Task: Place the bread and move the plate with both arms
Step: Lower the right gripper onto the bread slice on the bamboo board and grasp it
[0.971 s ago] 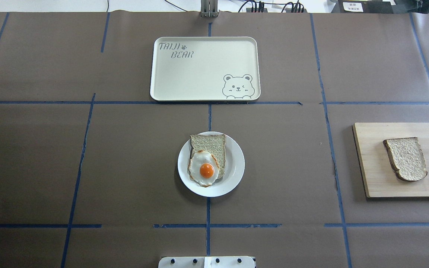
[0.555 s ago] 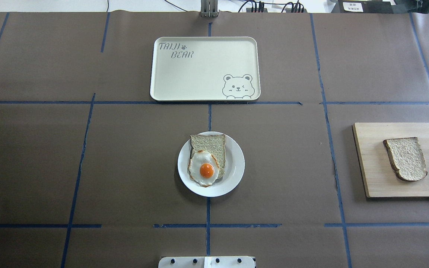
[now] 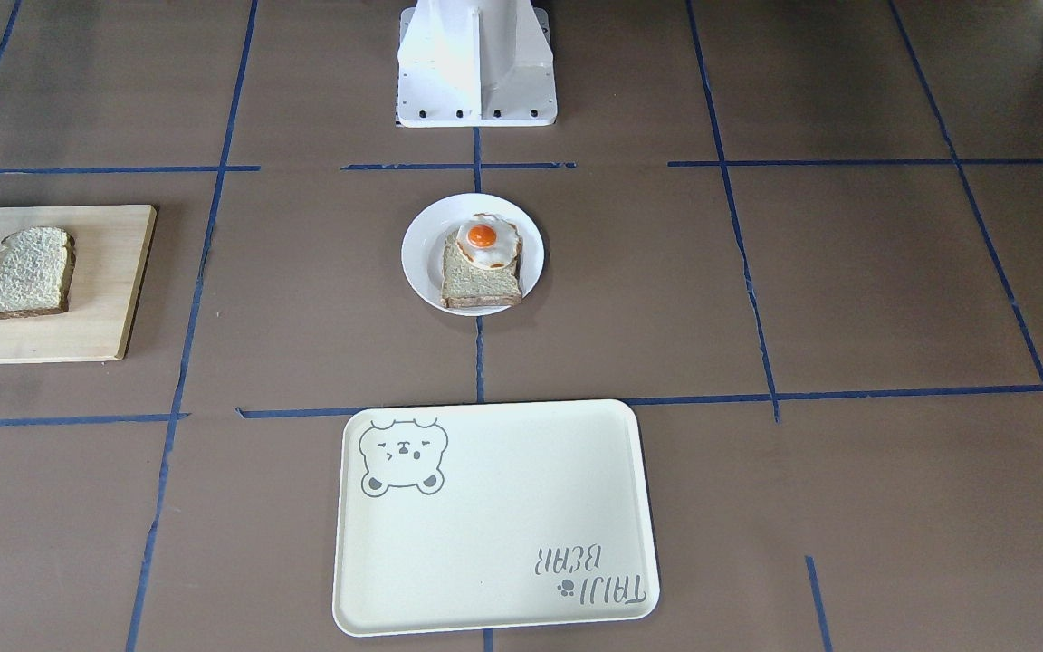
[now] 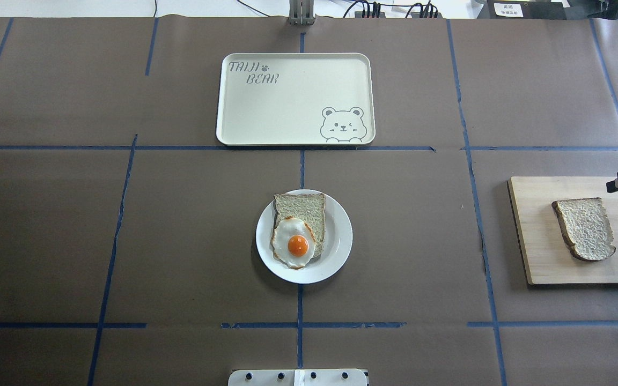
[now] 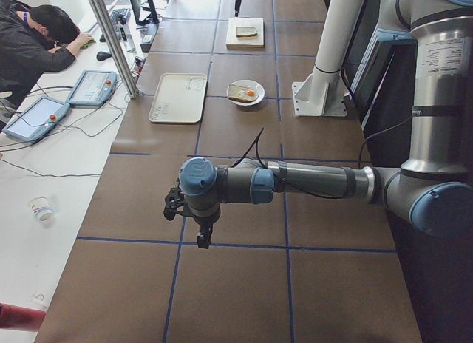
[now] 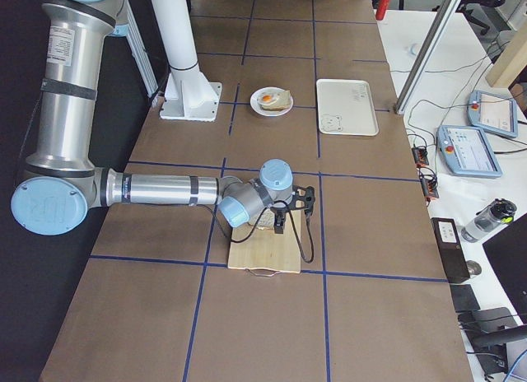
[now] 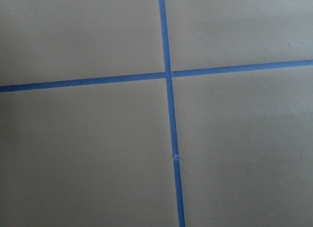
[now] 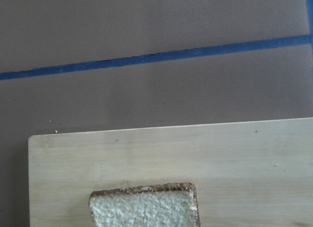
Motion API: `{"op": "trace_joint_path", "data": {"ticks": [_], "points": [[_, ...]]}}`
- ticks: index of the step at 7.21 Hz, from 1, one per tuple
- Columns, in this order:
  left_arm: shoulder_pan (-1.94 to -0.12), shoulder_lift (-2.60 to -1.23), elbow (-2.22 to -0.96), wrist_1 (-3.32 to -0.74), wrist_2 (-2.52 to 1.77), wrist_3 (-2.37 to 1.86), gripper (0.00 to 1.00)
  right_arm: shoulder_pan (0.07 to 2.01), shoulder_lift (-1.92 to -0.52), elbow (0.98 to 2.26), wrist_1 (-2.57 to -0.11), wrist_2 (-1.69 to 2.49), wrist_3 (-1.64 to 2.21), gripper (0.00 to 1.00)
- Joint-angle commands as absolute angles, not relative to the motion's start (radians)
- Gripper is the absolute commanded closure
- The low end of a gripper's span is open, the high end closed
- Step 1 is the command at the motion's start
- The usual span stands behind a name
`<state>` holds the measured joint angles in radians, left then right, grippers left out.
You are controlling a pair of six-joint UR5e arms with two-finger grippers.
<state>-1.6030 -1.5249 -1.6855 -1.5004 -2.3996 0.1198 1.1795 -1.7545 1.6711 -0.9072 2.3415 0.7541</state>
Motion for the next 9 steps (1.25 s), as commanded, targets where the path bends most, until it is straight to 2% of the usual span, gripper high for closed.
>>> {"op": "trace_joint_path", "data": {"ticks": [1,3,6,9], "points": [[-1.603,-1.520,-1.693,-1.500,-2.401,0.120,0.00,1.108,-1.769,1.655,-0.896,2.300,0.765,0.01],[-1.603,-1.520,-1.695,-1.500,-2.401,0.120,0.00,1.071,-1.767,1.632,-0.896,2.284,0.765,0.30],[-1.603,-1.519,-1.694,-1.502,-2.399,0.120,0.00,1.039,-1.767,1.606,-0.897,2.256,0.762,0.37],[-1.603,-1.519,-1.694,-1.503,-2.398,0.120,0.00,1.040,-1.778,1.601,-0.897,2.258,0.761,0.52]]}}
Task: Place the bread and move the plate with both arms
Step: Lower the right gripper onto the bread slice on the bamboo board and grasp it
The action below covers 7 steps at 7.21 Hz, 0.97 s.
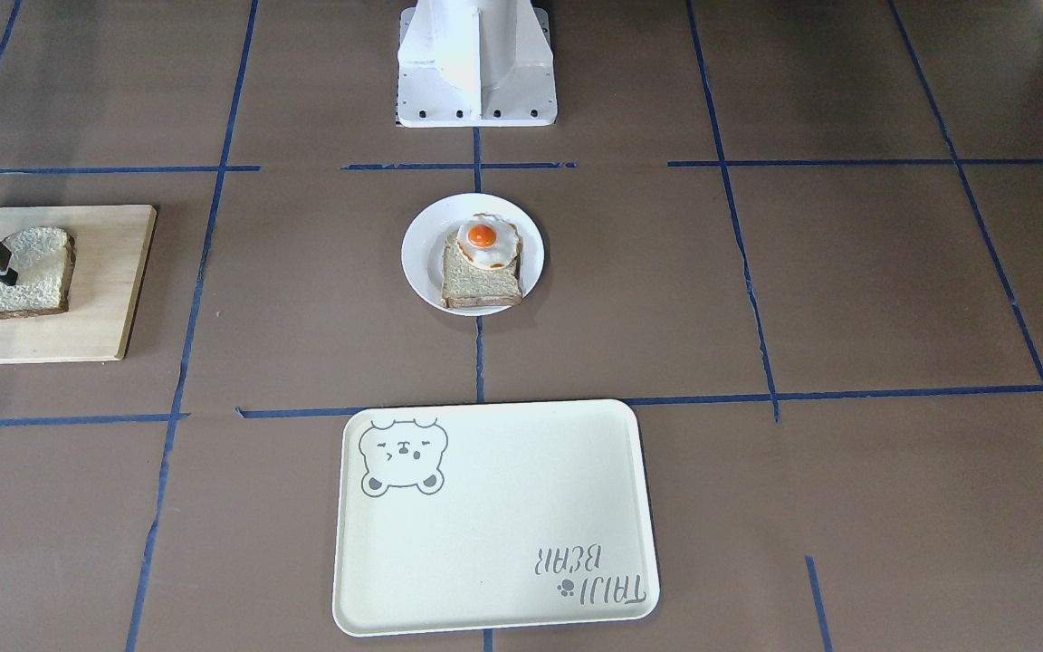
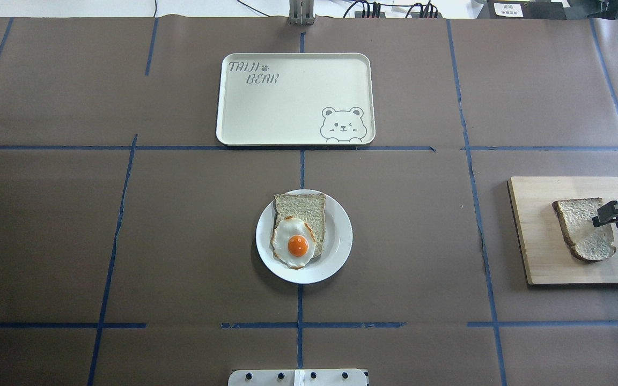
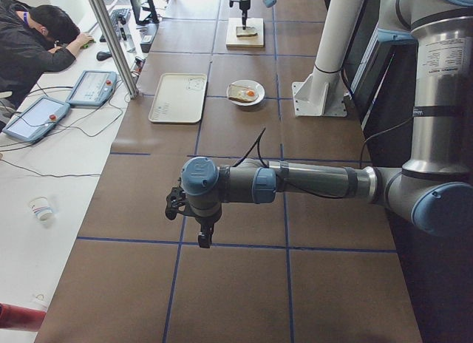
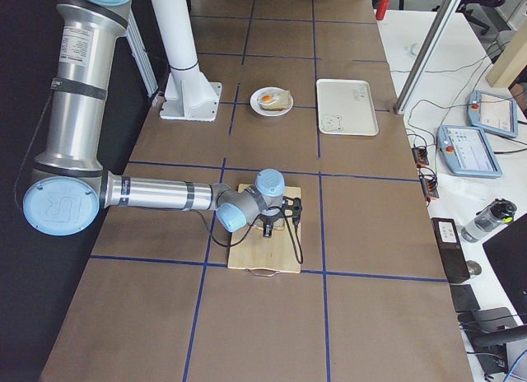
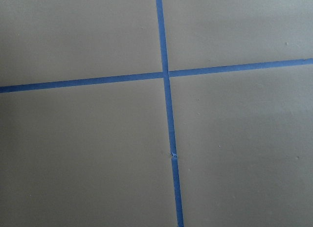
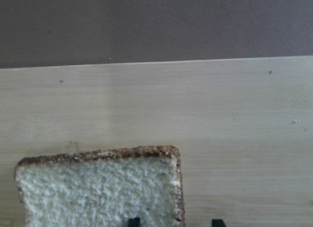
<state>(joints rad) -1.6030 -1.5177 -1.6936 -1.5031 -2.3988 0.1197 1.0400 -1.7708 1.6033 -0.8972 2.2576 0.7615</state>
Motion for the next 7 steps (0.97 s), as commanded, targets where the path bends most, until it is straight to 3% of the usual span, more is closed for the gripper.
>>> {"op": "trace_joint_path", "data": {"ticks": [1,2,4,5,7], "points": [[-1.603,-1.519,-1.695,-1.503,-2.399,0.120,0.00,1.040,-1.779,1.600,-0.897,2.258,0.762,0.58],[-1.603,-1.519,-1.695,-1.503,-2.401,0.120,0.00,1.040,-1.779,1.600,-0.897,2.257,0.762,0.63],[-1.605,-1.519,-1.694,-1.505,-2.398,0.120,0.00,1.040,-1.779,1.603,-0.896,2.258,0.761,0.94],[-1.605,-1.520,-1.694,-1.505,-2.398,0.120,0.00,1.042,-1.779,1.609,-0.894,2.258,0.753,0.99],[-1.605,-1.519,-1.700,-1.505,-2.395,0.120,0.00,1.043,-1.779,1.615,-0.894,2.258,0.752,1.00]]}}
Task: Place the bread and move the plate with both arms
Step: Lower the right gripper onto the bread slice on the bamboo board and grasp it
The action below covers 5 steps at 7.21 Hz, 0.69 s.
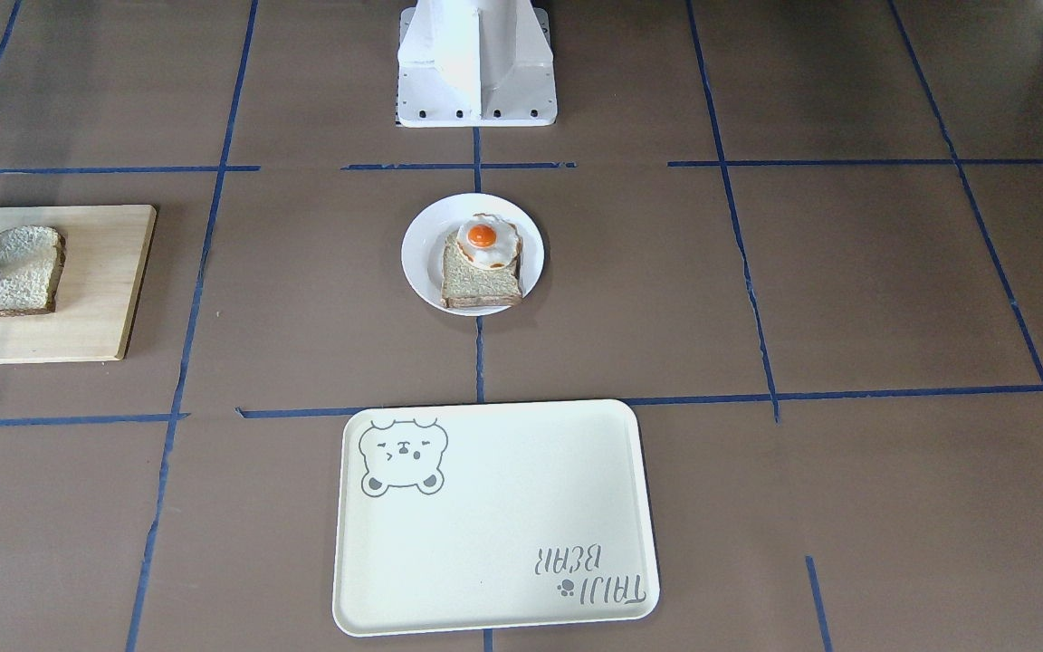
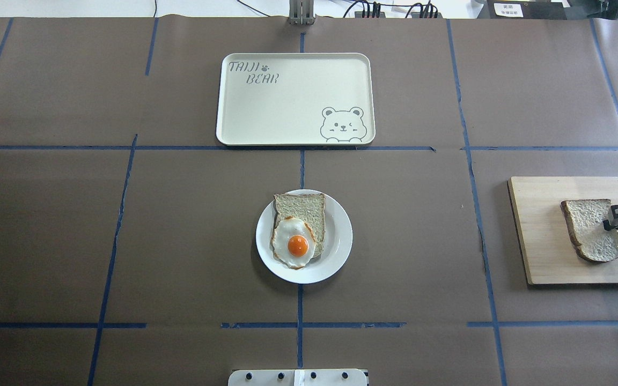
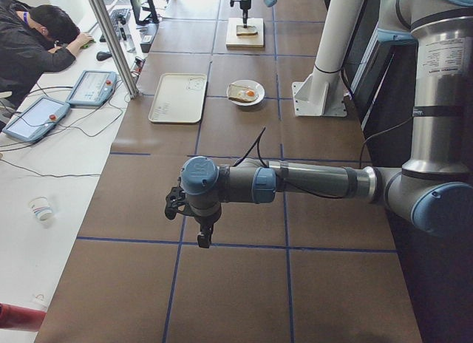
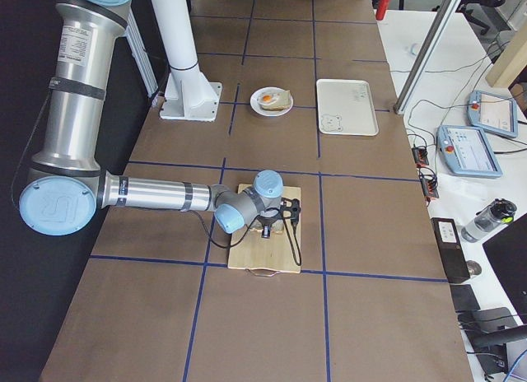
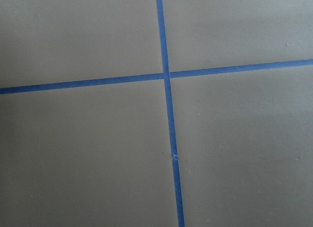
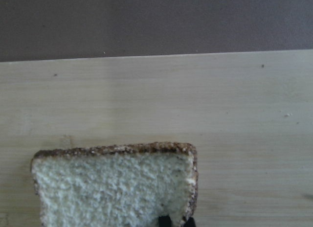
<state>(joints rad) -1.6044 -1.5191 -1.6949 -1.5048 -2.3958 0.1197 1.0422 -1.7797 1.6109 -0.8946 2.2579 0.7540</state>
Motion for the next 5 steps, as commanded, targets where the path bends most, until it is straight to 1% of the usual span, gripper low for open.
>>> {"op": "trace_joint_path", "data": {"ticks": [1,5], "points": [[-1.605,-1.519,-1.701,-1.505,-2.395,0.120,0.00,1.043,-1.779,1.618,-0.894,2.258,0.752,1.00],[-1.605,-1.516,-1.715,-1.503,-2.395,0.120,0.00,1.100,-1.784,1.696,-0.893,2.275,0.761,1.00]]}}
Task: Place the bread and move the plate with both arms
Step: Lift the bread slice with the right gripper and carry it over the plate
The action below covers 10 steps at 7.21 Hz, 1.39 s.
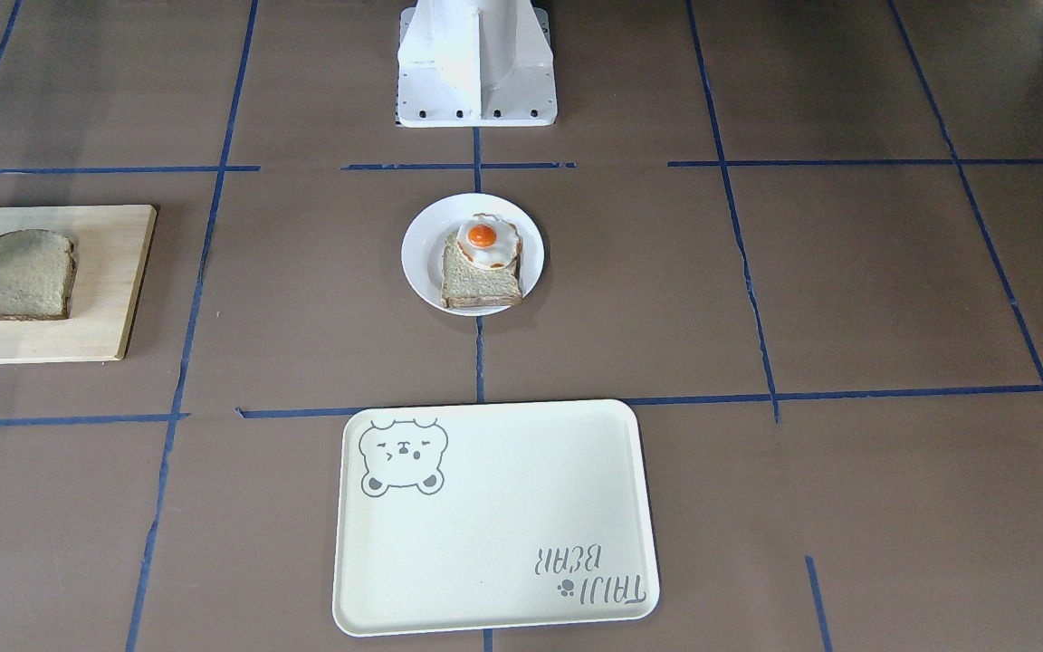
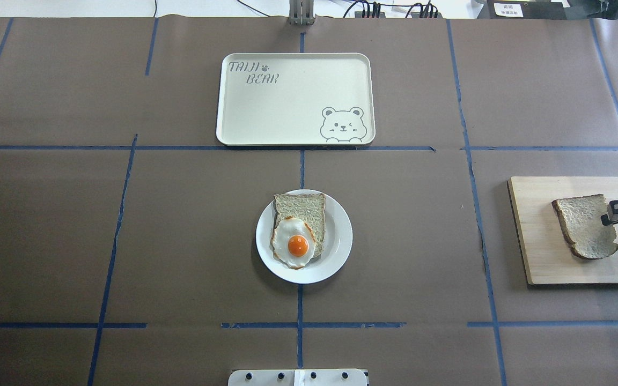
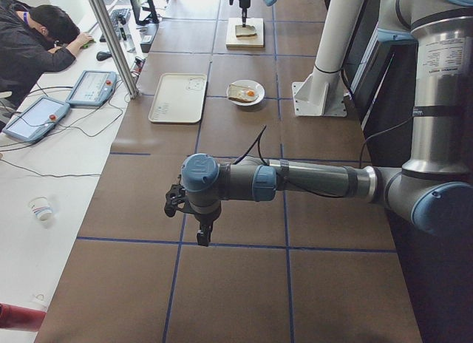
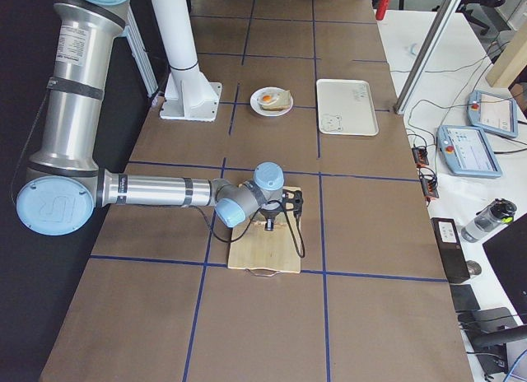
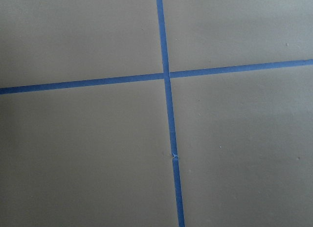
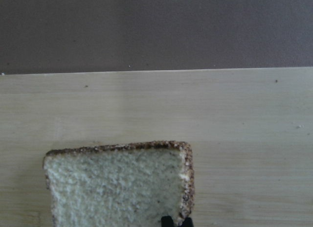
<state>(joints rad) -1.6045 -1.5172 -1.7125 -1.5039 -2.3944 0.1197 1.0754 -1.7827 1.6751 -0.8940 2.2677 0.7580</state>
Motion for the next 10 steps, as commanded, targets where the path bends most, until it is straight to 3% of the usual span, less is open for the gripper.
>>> {"op": "trace_joint_path", "data": {"ticks": [1,4,8,10], "points": [[-1.605,-1.514,-1.715,-1.503,-2.393,0.120,0.00,1.107,-1.784,1.716,-0.893,2.275,0.764,1.00],[-1.605,-1.514,-1.715,-1.502,-2.393,0.120,0.00,1.173,-1.749,1.799,-0.896,2.348,0.857,1.00],[-1.603,-1.514,-1.703,-1.500,-2.395,0.118,0.00,1.054,-1.330,1.772,-0.907,2.418,1.297,1.00],[-1.603,-1.513,-1.697,-1.500,-2.395,0.118,0.00,0.897,-1.215,1.769,-0.903,2.335,1.377,1.00]]}}
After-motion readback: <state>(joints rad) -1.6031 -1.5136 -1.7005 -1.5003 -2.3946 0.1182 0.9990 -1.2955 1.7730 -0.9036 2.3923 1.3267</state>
